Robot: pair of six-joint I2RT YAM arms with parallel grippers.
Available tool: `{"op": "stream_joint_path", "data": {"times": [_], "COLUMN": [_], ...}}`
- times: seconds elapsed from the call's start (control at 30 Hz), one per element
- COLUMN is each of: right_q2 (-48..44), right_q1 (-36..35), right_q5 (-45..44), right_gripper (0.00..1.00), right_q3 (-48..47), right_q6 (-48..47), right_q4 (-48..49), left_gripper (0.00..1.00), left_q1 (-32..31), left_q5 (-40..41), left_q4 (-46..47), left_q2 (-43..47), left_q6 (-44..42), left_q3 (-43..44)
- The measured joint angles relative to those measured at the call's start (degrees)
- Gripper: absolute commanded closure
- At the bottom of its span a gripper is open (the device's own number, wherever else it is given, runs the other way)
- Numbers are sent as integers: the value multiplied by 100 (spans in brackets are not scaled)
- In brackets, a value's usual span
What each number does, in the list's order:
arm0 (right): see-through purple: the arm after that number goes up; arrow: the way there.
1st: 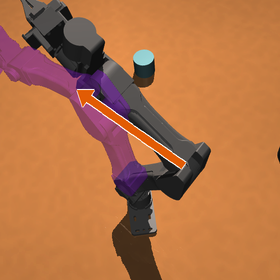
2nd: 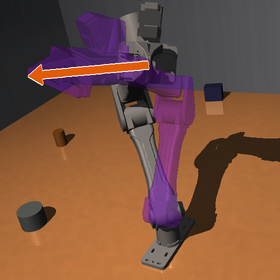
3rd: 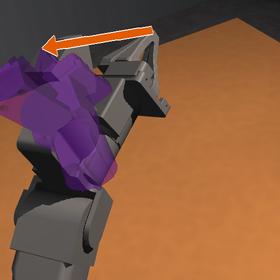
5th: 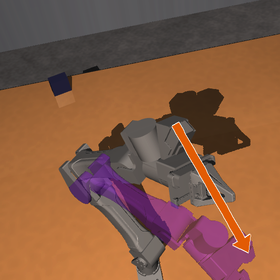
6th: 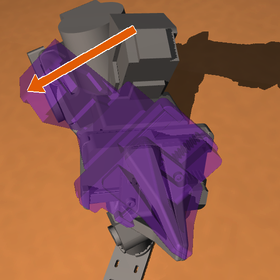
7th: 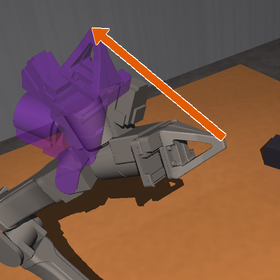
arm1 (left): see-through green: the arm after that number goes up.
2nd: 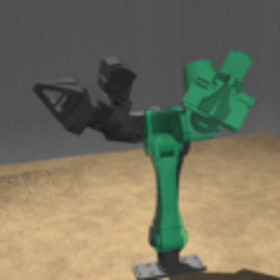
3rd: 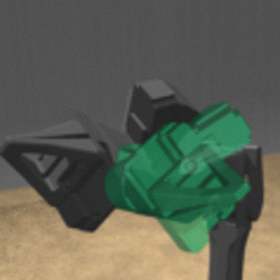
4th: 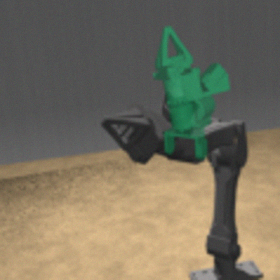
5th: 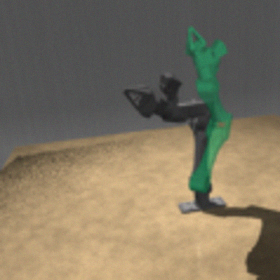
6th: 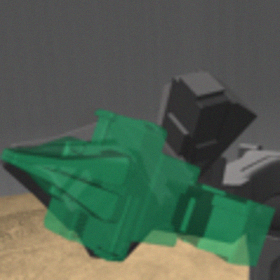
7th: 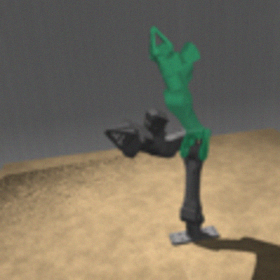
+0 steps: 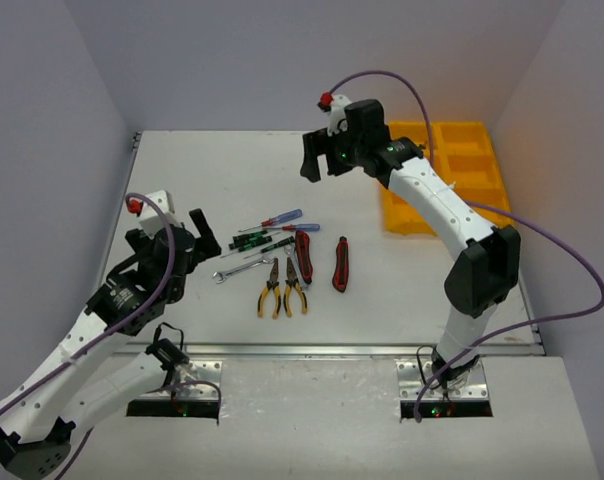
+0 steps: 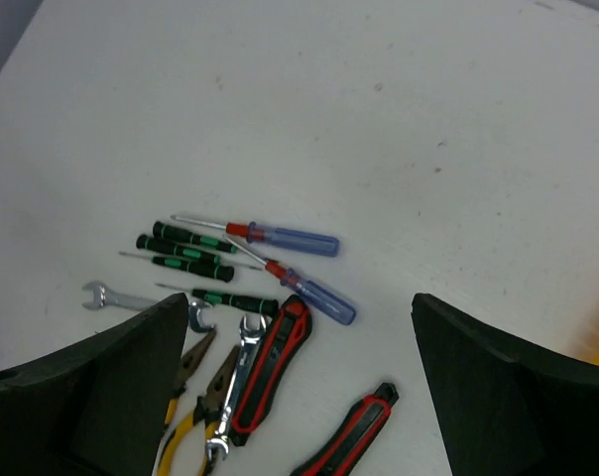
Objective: Sort the tools into containers
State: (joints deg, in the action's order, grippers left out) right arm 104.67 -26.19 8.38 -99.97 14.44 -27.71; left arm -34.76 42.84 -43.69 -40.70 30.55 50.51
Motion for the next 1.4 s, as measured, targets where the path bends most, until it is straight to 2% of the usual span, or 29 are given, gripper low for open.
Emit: {"op": "stream_joint_path", "data": {"times": [0.03,0.07,0.13,0.17,0.27,0.47,0.77,1.4], "right_q2": [-25,7,176,291,764,1703,3080,3207], "right_q1": [-101,-155,-158,-154,-166,-421,-557,-545], "right_q5": [51,124,262,343,473,245,-46,591], "right_gripper": [34,41,47,47,35,33,34,36], "right_q3": [161,316,562,641,734,561,-776,-924], "right_q6": [-185,-397,-649,-794,-1303,-2226,-3054,-3527], "right_q4": [-1,26,59,71,296,821,871,539], "left_gripper": [0,0,0,0,0,0,0,0], "left_q1": [19,30,34,34,34,35,37,37], "left_q5": [-39,-83,-148,-169,-221,-320,-463,-660], "left_q4": [43,86,121,142,207,246,330,411], "left_q2": [-33,-71,-113,-124,-171,-76,-71,-46], "left_q6": [-33,-61,-101,-120,-175,-223,-324,-410], "left_q3": [-8,-23,-40,-46,-103,-180,-181,-200]}}
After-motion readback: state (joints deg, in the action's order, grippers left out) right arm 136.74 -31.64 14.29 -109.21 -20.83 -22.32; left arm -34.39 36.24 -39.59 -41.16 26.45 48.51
